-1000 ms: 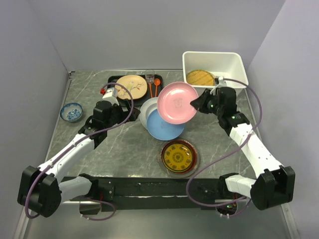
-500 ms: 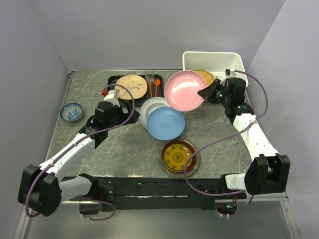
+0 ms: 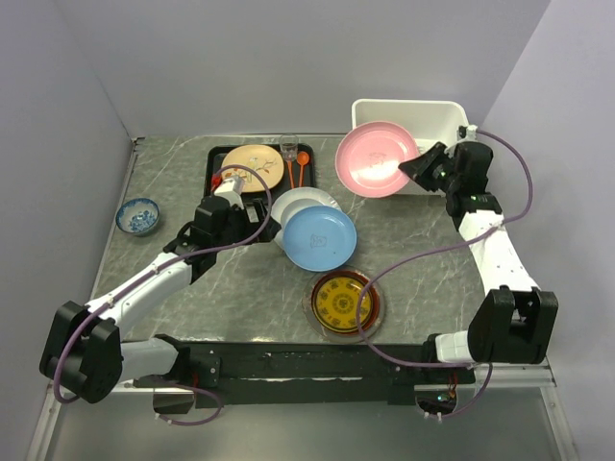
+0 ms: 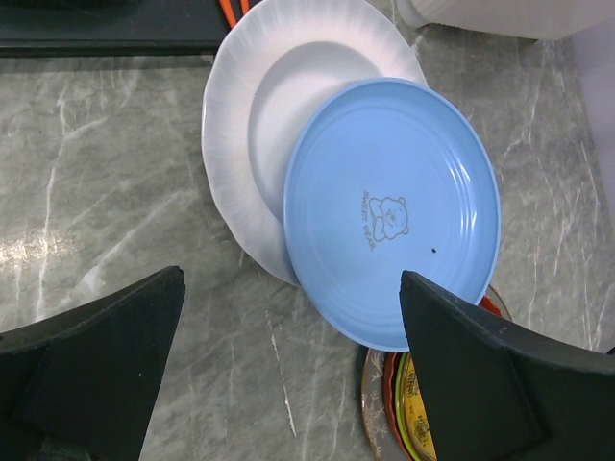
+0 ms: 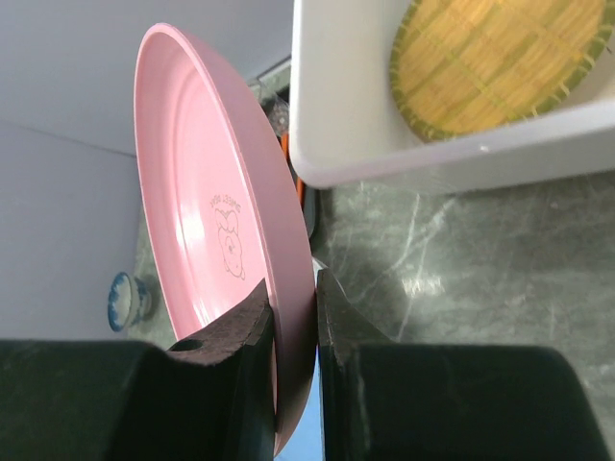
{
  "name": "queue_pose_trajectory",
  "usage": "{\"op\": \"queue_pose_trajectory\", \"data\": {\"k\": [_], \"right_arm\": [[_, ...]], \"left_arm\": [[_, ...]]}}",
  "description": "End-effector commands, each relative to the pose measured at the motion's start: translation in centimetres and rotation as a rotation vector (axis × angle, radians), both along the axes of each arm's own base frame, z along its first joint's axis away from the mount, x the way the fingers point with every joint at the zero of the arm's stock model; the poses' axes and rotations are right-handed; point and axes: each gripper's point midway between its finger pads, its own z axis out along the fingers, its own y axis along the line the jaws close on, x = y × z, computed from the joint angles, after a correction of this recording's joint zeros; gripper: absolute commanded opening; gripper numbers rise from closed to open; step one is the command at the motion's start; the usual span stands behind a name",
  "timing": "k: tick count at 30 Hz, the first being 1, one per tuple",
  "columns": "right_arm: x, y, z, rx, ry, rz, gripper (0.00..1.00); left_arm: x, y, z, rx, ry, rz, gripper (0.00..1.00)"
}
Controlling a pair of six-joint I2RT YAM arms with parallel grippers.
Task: Place the plates into the plastic bin on the countertop
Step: Place the plate in the plastic bin.
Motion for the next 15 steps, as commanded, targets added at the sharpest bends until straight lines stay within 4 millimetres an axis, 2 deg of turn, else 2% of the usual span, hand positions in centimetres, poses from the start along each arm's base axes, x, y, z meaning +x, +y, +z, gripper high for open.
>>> {"op": "queue_pose_trajectory", "data": {"k": [1,6,8,9,15], "right_arm": [[2.6,-0.6,5.3,0.027,-0.139,-0.02,0.0],[4.3,-1.3,5.4,0.04,-0.136,-0.043,0.0],[5.0,-1.5,4.8,0.058,-0.115,-0.05,0.0],[5.5,-1.5,5.3,0.061,-0.141,-0.048,0.0],[7.8,-2.2,4.2,0.089,-0.119,-0.067,0.0]], "left_arm": [[1.1,-0.6,2.6,-0.017,-0.083,-0.006,0.99],[1.1,0.0,2.4,0.004,-0.075,0.024,0.99],[1.3,0.2,2.4,0.014,-0.075,0.035,0.99],[1.3,0.2,2.3,0.015,-0.071,0.037,0.99],[0.9,0.4,1.9,0.004,-0.058,0.049,0.99]]}}
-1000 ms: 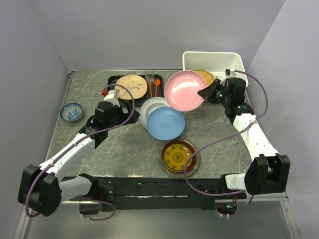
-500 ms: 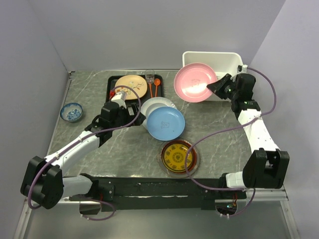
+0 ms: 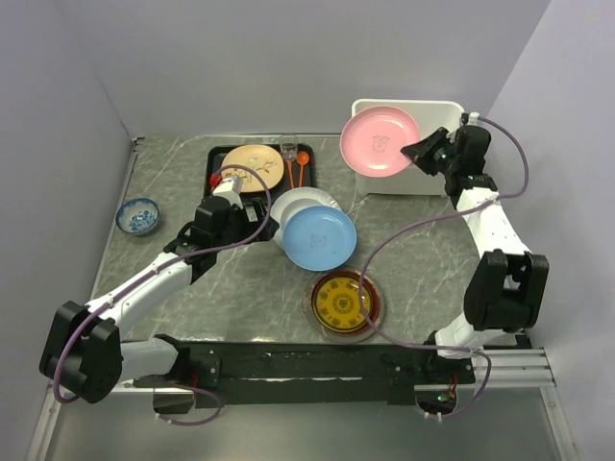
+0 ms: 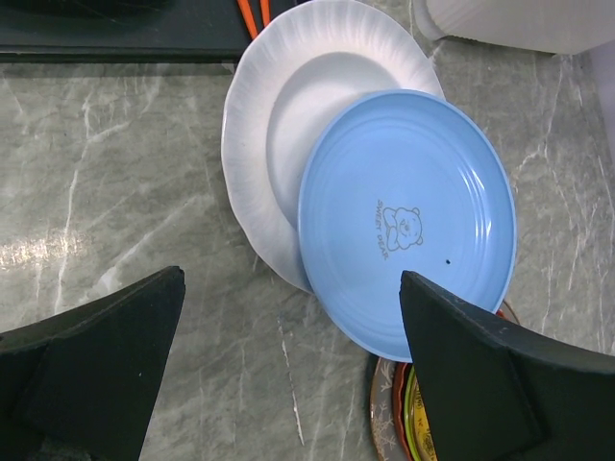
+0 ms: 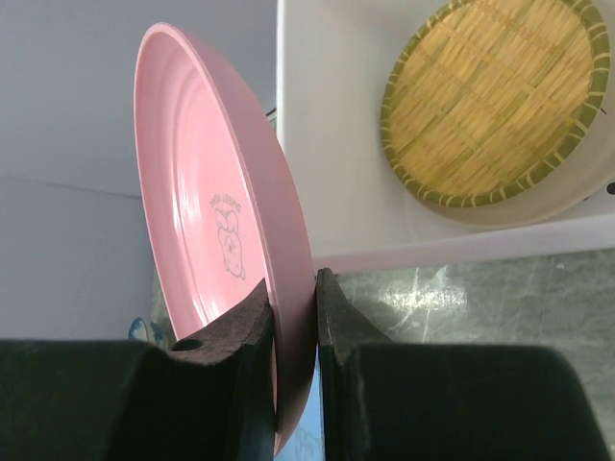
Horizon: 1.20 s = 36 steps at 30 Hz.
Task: Place the plates into the plastic bin on the countertop
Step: Place the plate in the plastic bin.
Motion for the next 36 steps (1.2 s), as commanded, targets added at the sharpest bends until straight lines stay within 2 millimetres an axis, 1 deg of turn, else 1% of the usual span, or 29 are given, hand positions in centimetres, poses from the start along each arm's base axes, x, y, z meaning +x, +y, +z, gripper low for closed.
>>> {"op": "queue_pose_trajectory", "data": {"k": [1,4,9,14,16,17,19,20,22,23,25,26,27,28,29,30,33,34,36], "right_arm": [[2.2,-0.8,3.9,0.03,-0.123,-0.024,0.0],[2.7,-1.4,3.8,0.026,-0.127,-0.053,0.0],[3.5,-2.2,4.2,0.014,-0.135,-0.091,0.0],[3.6,-3.1,4.4,0.014,-0.141,-0.124,0.0],[3.5,-3.4,4.3,0.035,-0.142,-0.139,0.0],[3.5,-3.6,4.5,0.034,-0.151,-0.146,0.0],[3.7,-3.8,4.6,0.031,-0.149,-0.158,0.0],[3.9,-4.0,4.3,0.032,-0.14,-0.162,0.0],[4.2,-4.4,4.4,0.031,-0.136,-0.168,0.0],[4.3,-4.8,4.3,0.029,-0.13,-0.181,0.0],[4.6,-5.2,4.6,0.026,-0.134,-0.195,0.0],[4.8,-5.3,4.2,0.026,-0.121,-0.198,0.0],[5.0,-5.5,5.0,0.025,-0.134,-0.202,0.0],[5.3,-5.8,4.9,0.021,-0.132,-0.208,0.0],[5.6,-5.8,4.5,0.022,-0.118,-0.211,0.0],[5.9,-6.0,5.1,0.019,-0.13,-0.218,0.0],[6.7,-6.7,4.8,0.023,-0.122,-0.233,0.0],[6.8,-6.9,4.7,0.028,-0.123,-0.236,0.0],[7.4,-7.3,4.3,0.042,-0.11,-0.237,0.0]], "left_arm": [[0.3,-0.1,1.8,-0.02,-0.046,0.01,0.99],[0.2,0.2,1.8,-0.021,-0.047,0.025,0.99],[0.2,0.2,1.5,-0.013,-0.037,0.026,1.0],[0.1,0.0,1.2,-0.01,-0.026,0.012,0.99],[0.3,-0.1,1.5,-0.006,-0.033,0.009,0.99],[0.0,0.1,1.0,0.007,-0.01,0.007,0.99],[0.0,-0.1,1.3,0.003,-0.017,0.0,0.99],[0.0,-0.2,1.3,0.001,-0.014,-0.007,0.99],[-0.2,-0.3,1.4,-0.005,-0.015,-0.017,0.99],[-0.2,-0.5,1.4,-0.007,-0.012,-0.025,0.99],[-0.3,-0.6,1.6,-0.013,-0.012,-0.031,0.99],[-0.4,-0.6,1.6,-0.013,-0.014,-0.033,0.99],[-0.4,-0.6,1.6,-0.014,-0.012,-0.033,0.99],[-0.4,-0.6,1.5,-0.013,-0.011,-0.033,0.99],[-0.4,-0.6,1.5,-0.013,-0.009,-0.032,0.99],[-0.5,-0.6,1.3,-0.014,-0.005,-0.033,0.99],[-0.4,-0.5,1.3,-0.013,-0.005,-0.03,0.99],[-0.5,-0.4,0.9,-0.002,0.006,-0.029,0.99],[-0.3,-0.2,1.1,0.014,0.003,-0.02,0.99]]}}
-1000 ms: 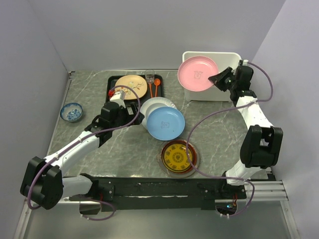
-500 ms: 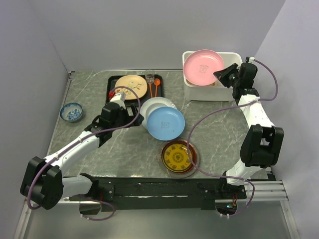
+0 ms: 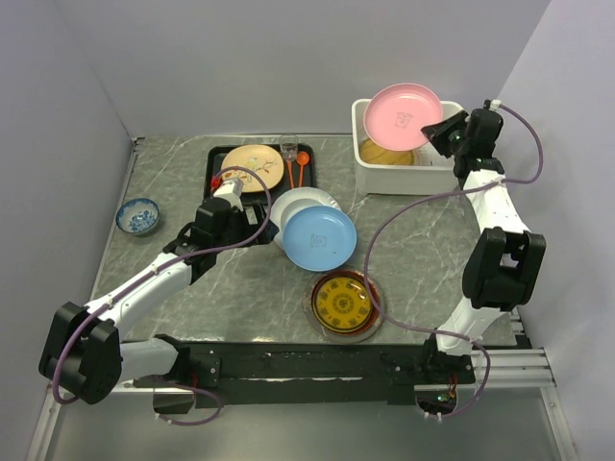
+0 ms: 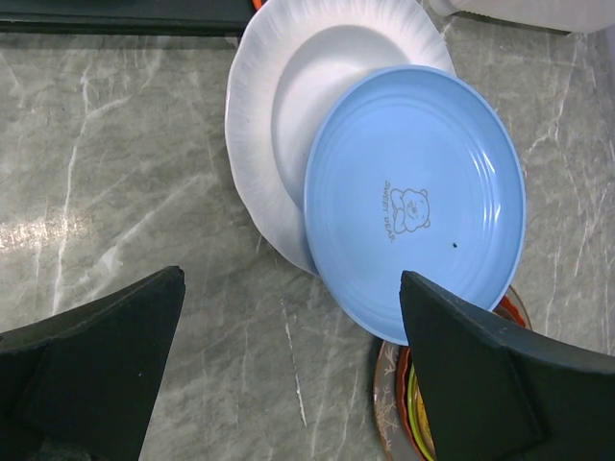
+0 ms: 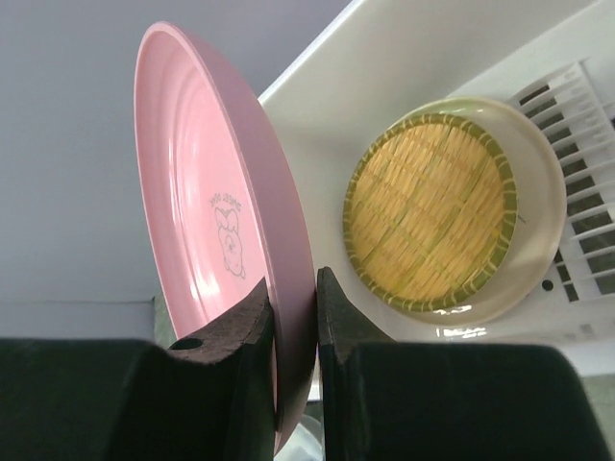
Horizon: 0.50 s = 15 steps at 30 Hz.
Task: Place the plates into the plastic bin on the countertop
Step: Place the plate in the plastic bin.
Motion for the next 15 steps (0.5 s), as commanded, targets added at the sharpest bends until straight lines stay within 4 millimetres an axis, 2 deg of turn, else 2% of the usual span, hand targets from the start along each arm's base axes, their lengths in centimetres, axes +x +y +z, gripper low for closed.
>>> {"op": "queue_pose_trajectory", "data": {"k": [1,15], "right_arm": [[1.7,-1.7,3.0,0.015,-0.085,-0.032,0.0],[5.1,-3.9,0.3,0.022,-0.025,-0.063,0.0]], "left_arm": [[0.5,0.0,1.8,0.012,-0.039,0.002,0.99],[0.5,0.4,1.8,0.028,-0.044,0.014,0.99]]}}
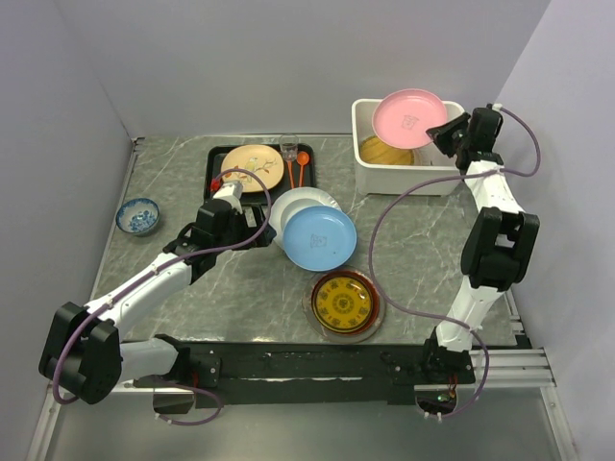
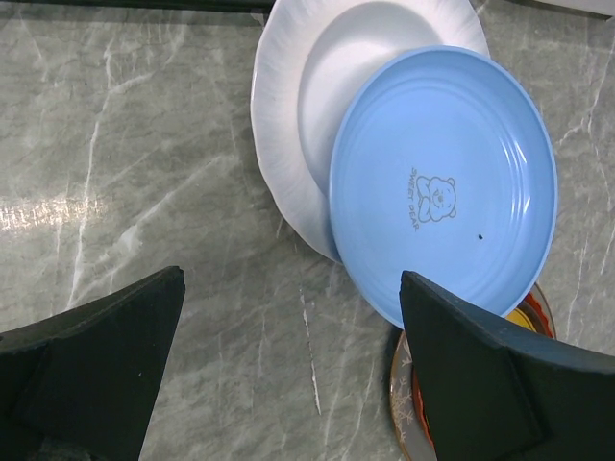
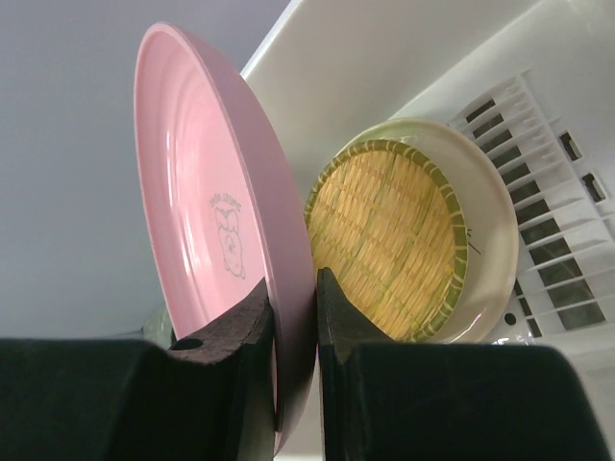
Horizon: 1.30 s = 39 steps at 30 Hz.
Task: Place the plates into the plastic bin on the countertop
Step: Place the plate in the plastic bin.
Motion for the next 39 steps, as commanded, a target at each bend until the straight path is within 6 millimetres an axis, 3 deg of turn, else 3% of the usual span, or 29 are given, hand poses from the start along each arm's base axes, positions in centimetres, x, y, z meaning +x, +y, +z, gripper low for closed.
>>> {"op": "queue_pose_trajectory", "data": {"k": [1,15,26,30,35,39], "right_arm": [[1.7,-1.0,3.9,-0.032,-0.09,-0.011,0.0],[2.9,-1.6,-2.2,-0.062,0.021,-0.003,0.0],[3.9,-0.9,-3.6,-0.045,0.034,0.029,0.02],[4.5,-0.5,-4.0,-0.041,0.038,0.059,0.07],[5.1,0.1,-4.8,-0.03,0.06,0.089,0.28],[5.1,0.4,-5.2,-0.031,0.065,0.093,0.36]], "left_arm": [[0.9,-0.4,2.9,-0.013,-0.083,-0.011,0.99],[1.0,-0.8,2.5,-0.013,-0.073,-0.028,0.99],[1.1,-1.1,2.6,-0.024,-0.074,-0.041,0.99],[1.1,-1.3,2.5,-0.026,-0.07,-0.046,0.99],[1.2,-1.3,2.5,-0.021,-0.069,-0.048,0.99],[1.0,-1.3,2.5,-0.022,-0.069,-0.051,0.99]]}}
